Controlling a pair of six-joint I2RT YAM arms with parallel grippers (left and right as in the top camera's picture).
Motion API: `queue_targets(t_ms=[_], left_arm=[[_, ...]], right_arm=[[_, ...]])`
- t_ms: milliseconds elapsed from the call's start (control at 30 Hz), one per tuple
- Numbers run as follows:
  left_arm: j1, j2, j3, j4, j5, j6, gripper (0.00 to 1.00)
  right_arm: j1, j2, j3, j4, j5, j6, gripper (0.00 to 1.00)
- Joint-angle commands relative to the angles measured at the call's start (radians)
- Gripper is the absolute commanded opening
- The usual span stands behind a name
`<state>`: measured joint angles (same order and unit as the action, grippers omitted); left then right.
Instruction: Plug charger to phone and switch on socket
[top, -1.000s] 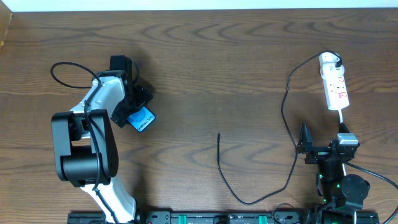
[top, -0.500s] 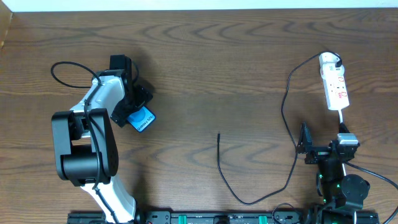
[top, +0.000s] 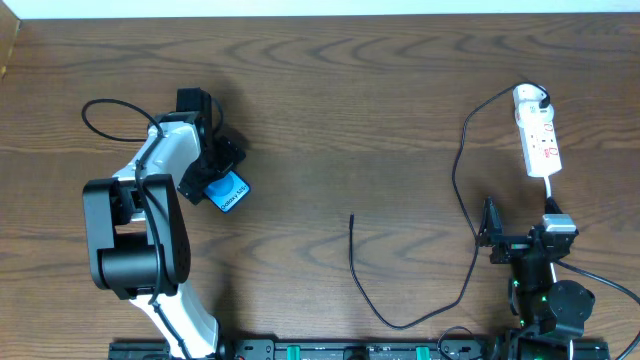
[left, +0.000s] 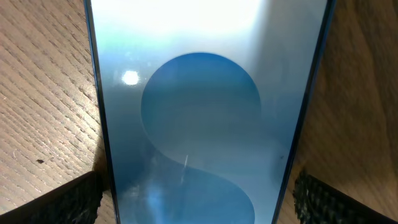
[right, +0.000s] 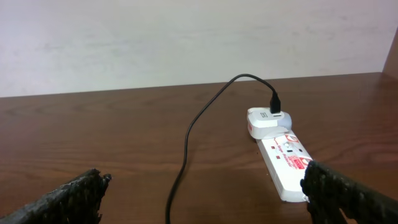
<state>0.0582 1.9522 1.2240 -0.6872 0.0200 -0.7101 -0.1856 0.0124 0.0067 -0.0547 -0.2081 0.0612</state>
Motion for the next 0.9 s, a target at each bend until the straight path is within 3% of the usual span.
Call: queue_targets(t_ms=[0,200,267,733,867], left_arm=[[0.002,0.077,-0.029,-0.011,-0.027,-0.009,0.99],[0.002,0.077,-0.029,-0.011,-0.028,-0.009,0.99],[0.002,0.077,-0.029,-0.011,-0.028,-0.009,0.94],[0.002,0.077,-0.029,-0.011,-0.028,-0.009,0.91],[0.002,0.077,-0.029,-0.011,-0.028,-0.009,0.86]], right_arm=[[0.006,-0.006,-0.001,-0.005,0.004,0.012,0.99],[0.006,-0.006,-0.001,-0.005,0.004,0.012,0.99],[0.006,-0.006,-0.001,-0.005,0.004,0.013,0.99],[0.006,-0.006,-0.001,-0.005,0.004,0.012,0.99],[0.006,-0.006,-0.001,-0.005,0.004,0.012,0.99]])
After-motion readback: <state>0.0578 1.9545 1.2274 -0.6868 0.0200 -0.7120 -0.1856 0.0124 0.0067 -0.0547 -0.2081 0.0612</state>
